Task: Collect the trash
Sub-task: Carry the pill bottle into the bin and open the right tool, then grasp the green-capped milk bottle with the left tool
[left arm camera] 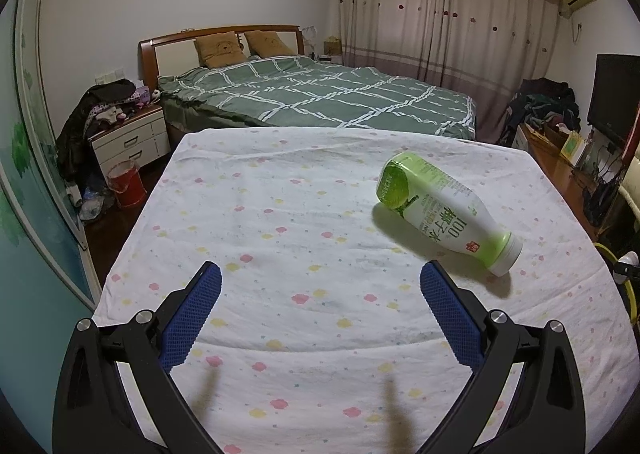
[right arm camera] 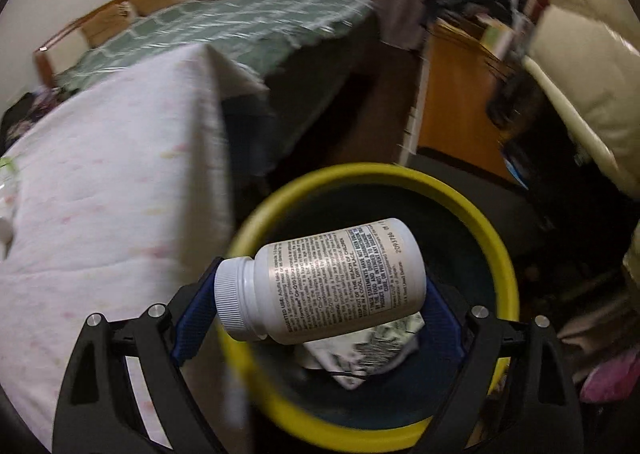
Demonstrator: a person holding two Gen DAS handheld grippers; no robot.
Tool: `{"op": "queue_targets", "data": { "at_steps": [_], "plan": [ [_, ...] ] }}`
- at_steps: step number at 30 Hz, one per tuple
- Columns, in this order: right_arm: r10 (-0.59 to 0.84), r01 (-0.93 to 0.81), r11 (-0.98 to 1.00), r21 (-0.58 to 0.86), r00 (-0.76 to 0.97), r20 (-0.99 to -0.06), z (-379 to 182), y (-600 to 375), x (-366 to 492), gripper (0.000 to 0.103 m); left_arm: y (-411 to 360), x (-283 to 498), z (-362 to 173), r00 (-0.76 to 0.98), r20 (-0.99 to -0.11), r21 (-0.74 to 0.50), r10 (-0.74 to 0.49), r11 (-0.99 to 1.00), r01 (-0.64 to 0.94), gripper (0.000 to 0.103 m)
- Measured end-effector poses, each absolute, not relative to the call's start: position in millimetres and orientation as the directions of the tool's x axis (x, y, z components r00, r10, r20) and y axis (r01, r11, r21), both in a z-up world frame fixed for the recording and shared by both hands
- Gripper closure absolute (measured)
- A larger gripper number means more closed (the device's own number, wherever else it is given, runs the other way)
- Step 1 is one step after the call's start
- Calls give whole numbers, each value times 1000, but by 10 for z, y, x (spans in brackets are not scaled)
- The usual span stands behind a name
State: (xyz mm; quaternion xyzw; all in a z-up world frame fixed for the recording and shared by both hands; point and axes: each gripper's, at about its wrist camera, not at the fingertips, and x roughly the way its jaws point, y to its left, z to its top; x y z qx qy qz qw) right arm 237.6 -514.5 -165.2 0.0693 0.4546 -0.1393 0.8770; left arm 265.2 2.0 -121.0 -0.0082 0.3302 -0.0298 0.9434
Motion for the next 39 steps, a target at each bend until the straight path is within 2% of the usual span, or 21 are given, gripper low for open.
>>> {"op": "queue_targets", "data": {
  "at_steps": [6,9,16,25,34,39],
  "plan": [
    [-225,381,924,-21,499,-837,-1860,-5401,2418,17,-125,2682,-1182,757,-648,-50,-78,997,60,5],
    [-236,409,912,-17,493,-838,-1908,-5458,2403,12,-262,2715,-1155,741,-664,-55,-97,995,81,5],
    [-243,404,915,-22,506,-827,-1900,-5512,2253,12,-688,2852,-1096,704,-695,-63,-146,988,142,5],
    [-229,381,924,-16,522,-822,-1867,-5599,2110,12,-1066,3243,-1063,624,-766,-112,-156,988,109,5],
    [-176,344,939,25,540,-823,-1896,-5576,2087,12,-1119,3943,-1253,436,-894,-174,-100,976,-132,5],
    [-158,325,945,32,541,-826,-1939,-5574,2081,12,-1018,4170,-1401,353,-933,-181,-78,945,-271,5]
  ]
}}
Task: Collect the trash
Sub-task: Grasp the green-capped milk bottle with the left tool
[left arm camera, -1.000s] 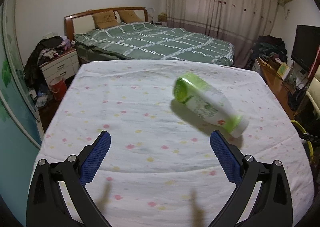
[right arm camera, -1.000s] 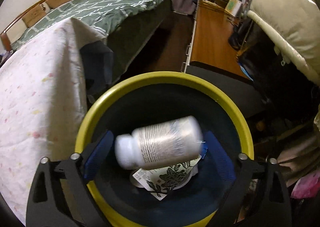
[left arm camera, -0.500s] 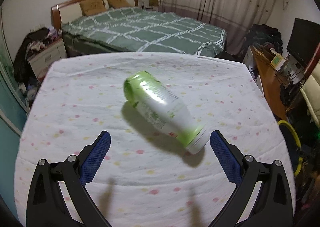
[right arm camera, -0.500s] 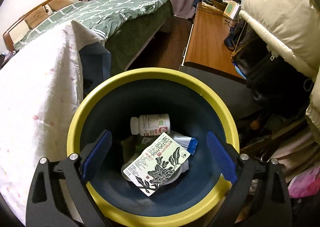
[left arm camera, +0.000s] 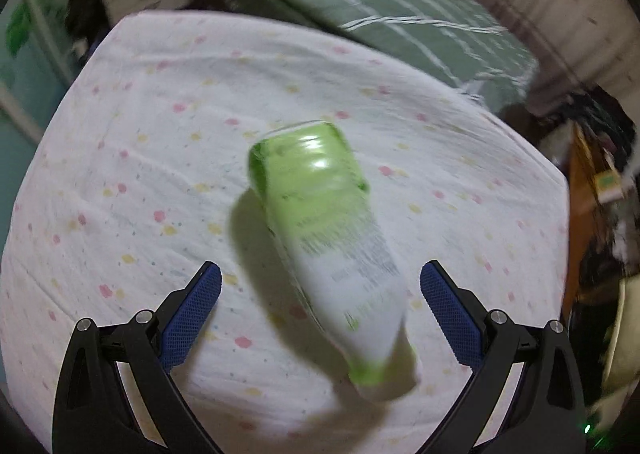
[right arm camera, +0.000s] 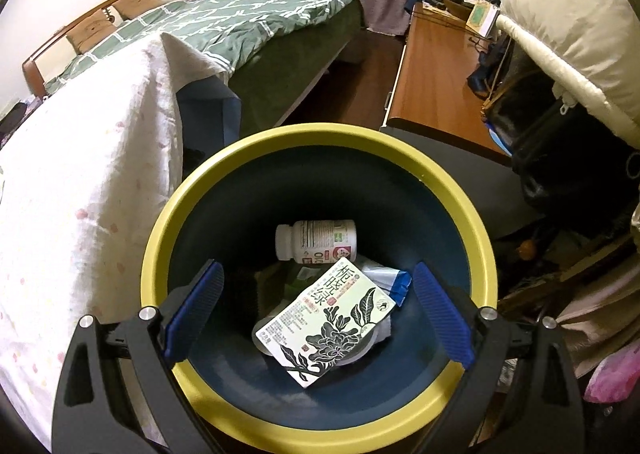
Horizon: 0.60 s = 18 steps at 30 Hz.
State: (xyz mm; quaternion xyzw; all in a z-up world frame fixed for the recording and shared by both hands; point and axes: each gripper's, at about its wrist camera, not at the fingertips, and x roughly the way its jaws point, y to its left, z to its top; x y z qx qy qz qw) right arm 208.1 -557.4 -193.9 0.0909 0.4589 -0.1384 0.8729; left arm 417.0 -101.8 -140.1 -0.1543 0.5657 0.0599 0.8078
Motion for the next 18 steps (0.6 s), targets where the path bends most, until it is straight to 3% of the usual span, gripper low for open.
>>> {"op": "queue_targets", "data": {
  "at_steps": [8,15,18],
  "plan": [
    [-143,314,949,39,535,-833,-1993,-5612,2064,12,-1060,4473,-1466,314,-949,-131,-22,935,-330,5],
    [-133,300,953,40,535,-834,-1961,-5628,2050,12,-1101,4699,-1534,249,-969,-86,-15,956,-280,34],
    [-132,292,956,37,539,-832,-1916,-5622,2039,12,-1131,4731,-1509,239,-971,-82,-26,970,-229,39]
  ]
}}
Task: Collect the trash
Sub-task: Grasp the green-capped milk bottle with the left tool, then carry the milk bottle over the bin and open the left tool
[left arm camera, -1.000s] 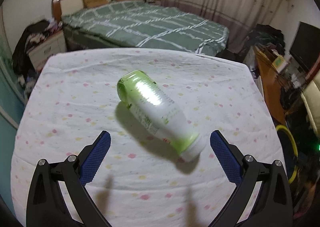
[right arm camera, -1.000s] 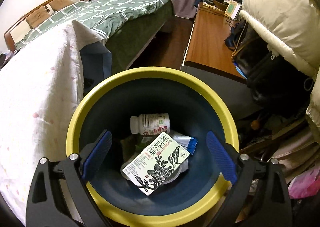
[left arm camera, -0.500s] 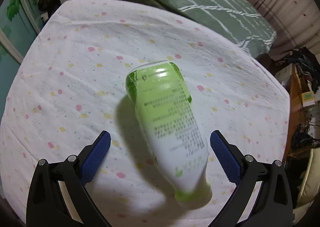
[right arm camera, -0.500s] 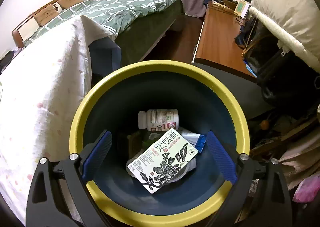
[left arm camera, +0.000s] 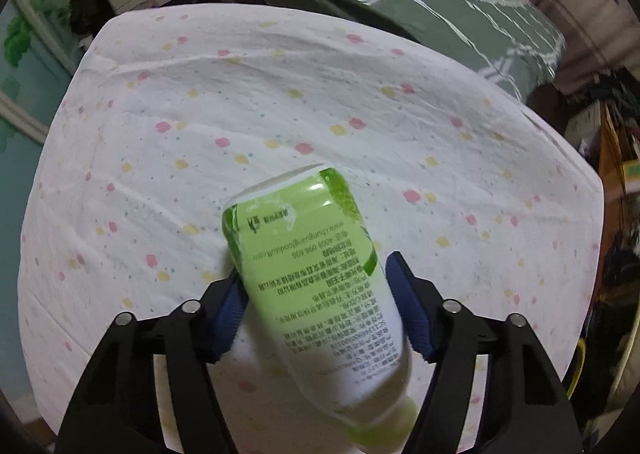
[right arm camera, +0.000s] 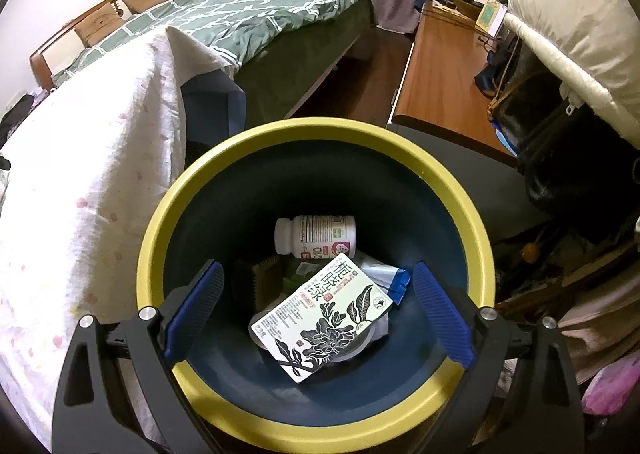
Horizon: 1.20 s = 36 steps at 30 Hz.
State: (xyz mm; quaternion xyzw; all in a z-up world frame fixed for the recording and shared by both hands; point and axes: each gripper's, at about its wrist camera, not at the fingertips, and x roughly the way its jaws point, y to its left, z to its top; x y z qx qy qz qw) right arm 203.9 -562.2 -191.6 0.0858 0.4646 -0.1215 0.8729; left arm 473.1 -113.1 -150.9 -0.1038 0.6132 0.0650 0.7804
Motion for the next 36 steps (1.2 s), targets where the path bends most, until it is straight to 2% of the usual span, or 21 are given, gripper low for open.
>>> {"op": "queue_targets", "data": {
  "at_steps": [7,12,17,28,36],
  "plan": [
    [-137,297,954,47,568,-811,-1737,-5639,1920,12,-1232,4513,-1102,340,-937,-116,-77,988,-97,46],
    [-133,304,950,70,597,-791,-1596,-5631,1775,12,-1309,4112,-701,464,-878,-127,-116,992,8,48],
    [-126,300,949,92,634,-763,-1469,-5525,1558,12,-1388,3676,-532,531,-833,-121,-154,988,98,51],
    [-119,296,947,124,682,-722,-1338,-5352,1101,12,-1726,3135,-417,570,-784,-122,-248,960,251,51],
    [-153,335,933,129,698,-699,-1274,-5447,822,12,-2642,2714,-149,529,-761,-107,-376,877,468,51]
  ]
}}
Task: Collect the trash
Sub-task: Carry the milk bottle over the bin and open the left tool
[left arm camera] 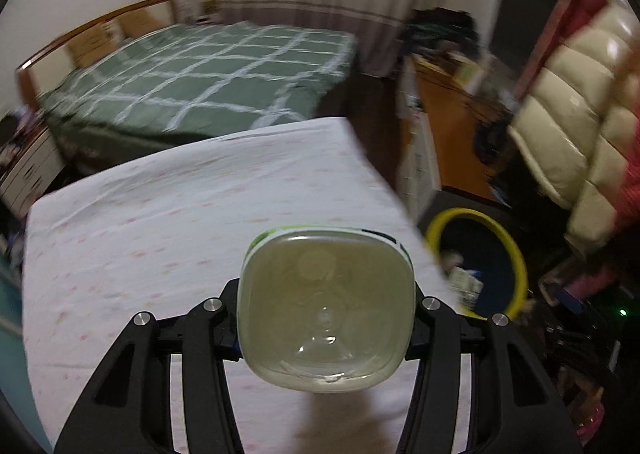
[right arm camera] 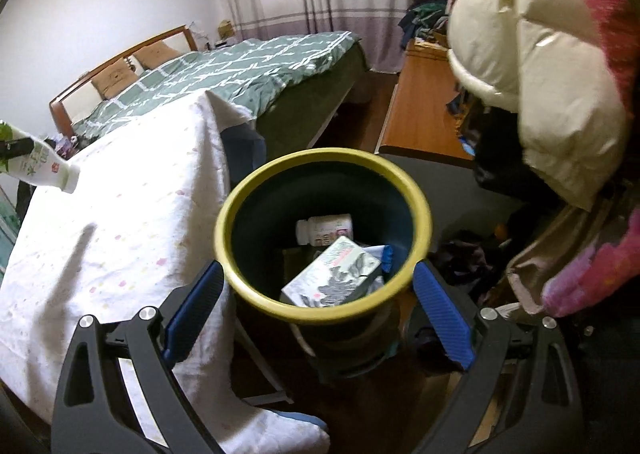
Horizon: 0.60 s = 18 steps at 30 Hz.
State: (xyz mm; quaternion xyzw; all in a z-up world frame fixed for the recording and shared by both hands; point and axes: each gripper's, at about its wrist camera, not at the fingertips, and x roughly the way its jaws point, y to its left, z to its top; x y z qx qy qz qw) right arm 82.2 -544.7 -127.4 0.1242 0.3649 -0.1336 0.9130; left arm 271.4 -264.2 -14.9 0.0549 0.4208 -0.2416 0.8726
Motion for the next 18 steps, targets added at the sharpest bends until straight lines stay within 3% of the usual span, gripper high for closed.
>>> {"op": "queue_targets", "data": {
  "at_steps": [9,18],
  "plan": [
    [-214,416,899,137,690,-692,-1271,-5811,432,12,-4203,2233,-177,394,-765,-114,-510,709,696,51],
    [-222,446,884,143,668,-710,-1357,-5986,254,12,-5221,2268,-703,299,-821,-113,-486,652,750,51]
  ]
}}
